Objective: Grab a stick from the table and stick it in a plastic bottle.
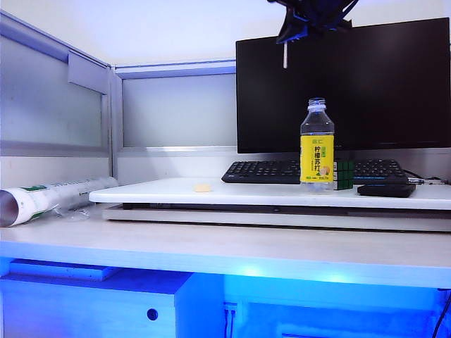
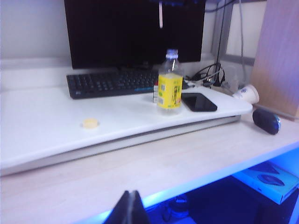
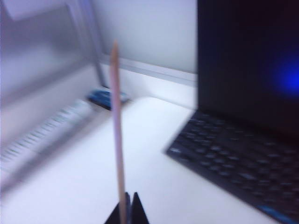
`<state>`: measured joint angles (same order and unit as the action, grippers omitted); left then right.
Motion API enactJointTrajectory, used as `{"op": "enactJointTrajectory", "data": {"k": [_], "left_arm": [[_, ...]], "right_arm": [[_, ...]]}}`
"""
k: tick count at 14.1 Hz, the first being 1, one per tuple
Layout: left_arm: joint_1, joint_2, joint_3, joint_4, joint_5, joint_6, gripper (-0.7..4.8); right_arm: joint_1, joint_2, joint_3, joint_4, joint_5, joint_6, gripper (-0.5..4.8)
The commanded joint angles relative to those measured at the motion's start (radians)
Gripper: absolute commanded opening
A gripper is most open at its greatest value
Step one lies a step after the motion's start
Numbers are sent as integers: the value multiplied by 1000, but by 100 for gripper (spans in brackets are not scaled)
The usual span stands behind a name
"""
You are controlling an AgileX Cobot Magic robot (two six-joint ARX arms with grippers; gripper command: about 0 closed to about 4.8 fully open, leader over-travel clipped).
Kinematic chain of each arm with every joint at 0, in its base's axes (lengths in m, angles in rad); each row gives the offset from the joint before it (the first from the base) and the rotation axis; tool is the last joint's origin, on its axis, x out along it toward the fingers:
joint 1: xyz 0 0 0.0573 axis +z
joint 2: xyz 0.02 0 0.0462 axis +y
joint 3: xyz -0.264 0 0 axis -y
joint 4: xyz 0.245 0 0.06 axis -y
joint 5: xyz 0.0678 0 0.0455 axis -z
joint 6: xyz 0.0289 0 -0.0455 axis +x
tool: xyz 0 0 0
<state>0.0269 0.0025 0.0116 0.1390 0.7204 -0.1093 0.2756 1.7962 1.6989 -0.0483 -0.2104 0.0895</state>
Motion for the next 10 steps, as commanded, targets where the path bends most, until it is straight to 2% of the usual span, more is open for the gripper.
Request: {"op": "enactJointTrajectory", "data": {"k": [1, 3, 10], "left_arm": [[0, 1, 1, 21, 2, -8, -5], [0, 1, 1, 24, 2, -8, -5], [0, 0, 2, 43, 2, -23, -5]], "right_arm": [[0, -5, 6, -31, 96, -169, -7], [-4, -5, 6, -29, 133, -199, -7], [-35, 47, 6, -7, 140, -200, -7]]}}
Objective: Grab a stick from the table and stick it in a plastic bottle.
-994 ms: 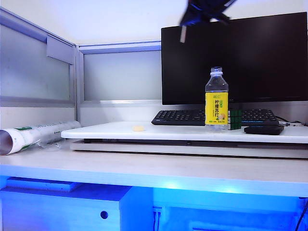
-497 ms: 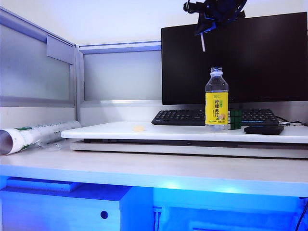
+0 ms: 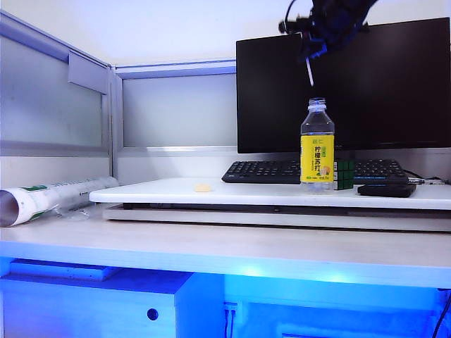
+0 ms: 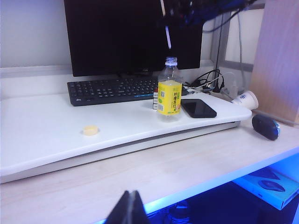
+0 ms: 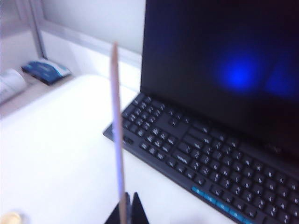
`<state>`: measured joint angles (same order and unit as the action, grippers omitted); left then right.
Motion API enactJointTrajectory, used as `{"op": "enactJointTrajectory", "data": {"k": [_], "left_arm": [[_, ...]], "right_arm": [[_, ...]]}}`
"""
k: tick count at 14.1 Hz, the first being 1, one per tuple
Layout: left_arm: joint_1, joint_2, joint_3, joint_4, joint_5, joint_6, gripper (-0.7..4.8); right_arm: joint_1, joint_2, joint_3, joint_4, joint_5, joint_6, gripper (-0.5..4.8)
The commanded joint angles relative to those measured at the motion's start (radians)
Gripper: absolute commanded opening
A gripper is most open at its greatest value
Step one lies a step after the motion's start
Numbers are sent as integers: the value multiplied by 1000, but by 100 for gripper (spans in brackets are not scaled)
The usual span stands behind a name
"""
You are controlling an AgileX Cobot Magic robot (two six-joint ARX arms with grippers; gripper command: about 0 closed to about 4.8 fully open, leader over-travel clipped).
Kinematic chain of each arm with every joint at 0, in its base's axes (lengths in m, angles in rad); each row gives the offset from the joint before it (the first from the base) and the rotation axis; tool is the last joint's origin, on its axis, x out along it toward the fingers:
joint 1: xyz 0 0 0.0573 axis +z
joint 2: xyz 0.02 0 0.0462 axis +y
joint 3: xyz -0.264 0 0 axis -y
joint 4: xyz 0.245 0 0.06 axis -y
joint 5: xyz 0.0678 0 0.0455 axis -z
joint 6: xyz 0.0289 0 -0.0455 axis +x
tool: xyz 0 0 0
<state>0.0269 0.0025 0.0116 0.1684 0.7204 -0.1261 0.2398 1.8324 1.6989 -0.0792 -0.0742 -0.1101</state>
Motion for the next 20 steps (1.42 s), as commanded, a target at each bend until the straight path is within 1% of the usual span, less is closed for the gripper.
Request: {"op": "enactJointTrajectory", "data": {"k": [1, 5, 7, 9, 13, 14, 16, 18, 19, 20], "left_arm": [[1, 0, 2, 14, 1, -6, -5], [0, 1, 2, 13, 2, -6, -5], [0, 0, 2, 13, 0, -6, -5], [0, 1, 2, 13, -2, -5, -5], [1, 1, 1, 13, -2, -5, -5], [1, 1, 1, 13, -2, -5, -5], [1, 1, 1, 13, -2, -5, -5], [1, 1, 1, 13, -2, -5, -5], [1, 1, 1, 13, -2, -5, -5], [1, 0, 1, 13, -2, -5, -5]], "right_arm": [[-2, 20, 6, 23, 3, 3, -7], [-27, 37, 6, 1, 6, 6, -7], [-42, 37, 6, -3, 2, 36, -7], [-42, 39, 6, -27, -1, 37, -7], [-42, 41, 6, -34, -21, 66, -7], [-42, 40, 6, -49, -45, 82, -4], [-42, 40, 6, -60, -59, 86, 56], [-42, 40, 6, -58, -58, 96, 150], [-42, 39, 6, -58, -58, 105, 172], [-42, 32, 7, -51, -58, 106, 180]]}}
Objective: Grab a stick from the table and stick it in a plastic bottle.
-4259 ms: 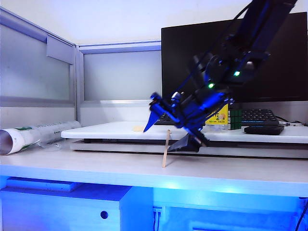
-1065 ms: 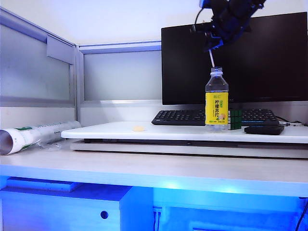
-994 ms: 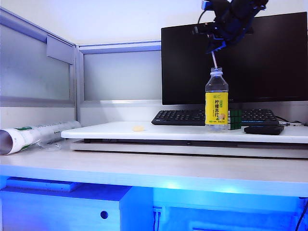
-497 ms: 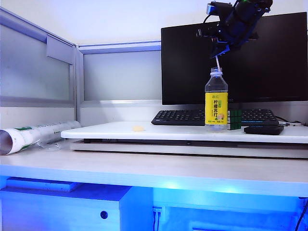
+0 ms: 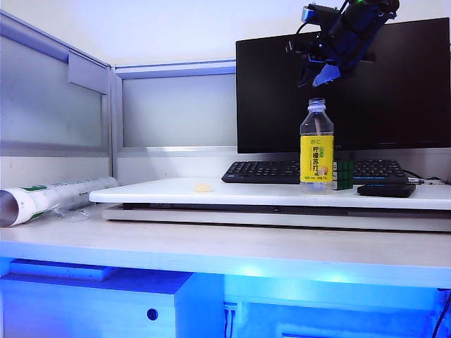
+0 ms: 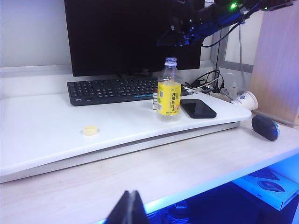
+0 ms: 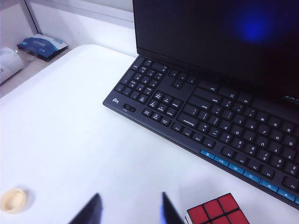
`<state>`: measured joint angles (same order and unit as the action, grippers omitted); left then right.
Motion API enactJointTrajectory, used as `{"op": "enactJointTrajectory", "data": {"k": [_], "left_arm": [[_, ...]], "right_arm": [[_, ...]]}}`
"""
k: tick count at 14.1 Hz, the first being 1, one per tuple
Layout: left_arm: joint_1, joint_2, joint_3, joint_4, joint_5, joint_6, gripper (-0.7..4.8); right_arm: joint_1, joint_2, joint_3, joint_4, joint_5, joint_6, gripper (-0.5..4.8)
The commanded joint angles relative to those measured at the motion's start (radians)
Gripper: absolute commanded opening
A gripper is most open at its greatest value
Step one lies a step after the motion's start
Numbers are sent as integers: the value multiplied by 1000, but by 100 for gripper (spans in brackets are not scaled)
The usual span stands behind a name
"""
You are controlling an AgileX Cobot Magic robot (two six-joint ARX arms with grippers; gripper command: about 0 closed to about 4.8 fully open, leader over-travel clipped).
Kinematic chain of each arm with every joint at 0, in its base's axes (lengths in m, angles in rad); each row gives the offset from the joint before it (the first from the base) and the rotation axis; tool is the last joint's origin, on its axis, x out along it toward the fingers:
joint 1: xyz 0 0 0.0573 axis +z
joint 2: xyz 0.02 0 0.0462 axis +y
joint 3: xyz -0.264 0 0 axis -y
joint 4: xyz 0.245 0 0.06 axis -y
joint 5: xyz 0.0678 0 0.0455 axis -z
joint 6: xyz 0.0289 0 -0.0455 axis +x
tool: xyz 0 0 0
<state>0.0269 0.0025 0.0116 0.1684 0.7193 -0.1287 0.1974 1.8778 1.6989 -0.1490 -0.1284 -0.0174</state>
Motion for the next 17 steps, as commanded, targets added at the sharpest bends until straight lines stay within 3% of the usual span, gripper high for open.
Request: {"op": "enactJointTrajectory", "data": {"k": [1, 2, 7, 11, 14, 17], "left_arm": [[1, 0, 1, 13, -1, -2, -5], [1, 0, 1, 12, -6, -2, -5], [3, 1, 1, 9, -130, 2, -5], [3, 1, 1, -23, -230, 27, -5], [3, 1, 1, -88, -265, 28, -5], [3, 1, 1, -187, -309, 28, -5]], "right_arm": [[0, -34, 7, 37, 0, 13, 120], [0, -68, 7, 63, 0, 9, -11], [-11, -210, 6, 55, 49, 9, -9], [-66, -325, 2, -121, 52, -21, -9], [-89, -438, -109, -119, 53, -21, -9], [-93, -637, -356, -50, 80, -19, -9]]}}
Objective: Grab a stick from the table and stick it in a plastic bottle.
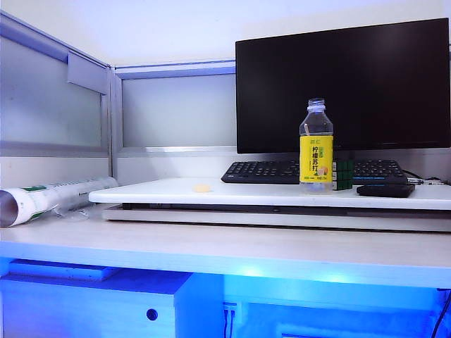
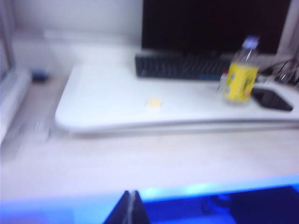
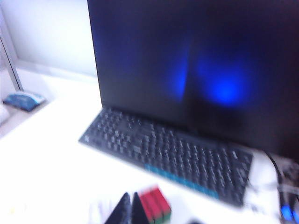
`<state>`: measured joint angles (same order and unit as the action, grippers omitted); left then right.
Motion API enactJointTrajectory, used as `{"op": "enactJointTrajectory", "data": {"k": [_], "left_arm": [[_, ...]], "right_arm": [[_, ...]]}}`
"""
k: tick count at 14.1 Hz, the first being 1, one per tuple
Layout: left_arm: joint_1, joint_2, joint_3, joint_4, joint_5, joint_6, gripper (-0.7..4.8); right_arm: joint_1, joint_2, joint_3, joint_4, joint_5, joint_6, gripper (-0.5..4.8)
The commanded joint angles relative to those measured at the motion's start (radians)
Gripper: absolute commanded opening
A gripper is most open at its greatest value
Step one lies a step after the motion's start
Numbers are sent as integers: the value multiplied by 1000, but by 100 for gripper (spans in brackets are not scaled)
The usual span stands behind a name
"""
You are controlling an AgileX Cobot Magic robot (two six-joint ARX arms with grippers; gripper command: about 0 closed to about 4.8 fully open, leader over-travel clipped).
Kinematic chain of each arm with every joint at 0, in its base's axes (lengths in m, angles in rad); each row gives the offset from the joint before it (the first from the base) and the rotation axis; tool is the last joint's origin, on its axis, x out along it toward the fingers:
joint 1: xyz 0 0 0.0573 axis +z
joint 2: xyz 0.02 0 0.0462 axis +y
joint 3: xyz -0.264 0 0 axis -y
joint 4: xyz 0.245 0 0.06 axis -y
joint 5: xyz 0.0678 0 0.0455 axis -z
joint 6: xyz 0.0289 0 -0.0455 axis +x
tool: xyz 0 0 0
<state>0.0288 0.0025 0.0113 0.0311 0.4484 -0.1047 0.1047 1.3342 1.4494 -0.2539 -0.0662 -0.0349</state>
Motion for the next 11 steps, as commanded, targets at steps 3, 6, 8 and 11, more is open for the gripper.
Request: {"op": "enactJointTrajectory", "data": {"k": [3, 6, 8, 11], "left_arm": [[1, 1, 1, -128, -100, 4, -5], [1, 1, 1, -168, -203, 39, -5], [1, 1, 1, -185, -274, 95, -5], [1, 0, 1, -207, -359, 132, -5]], "right_arm": [[0, -267, -329, 100, 27, 23, -9], [0, -451, -573, 140, 46, 35, -9], [0, -586, -725, 174, 47, 53, -9], [0, -804, -926, 187, 49, 81, -9]]}}
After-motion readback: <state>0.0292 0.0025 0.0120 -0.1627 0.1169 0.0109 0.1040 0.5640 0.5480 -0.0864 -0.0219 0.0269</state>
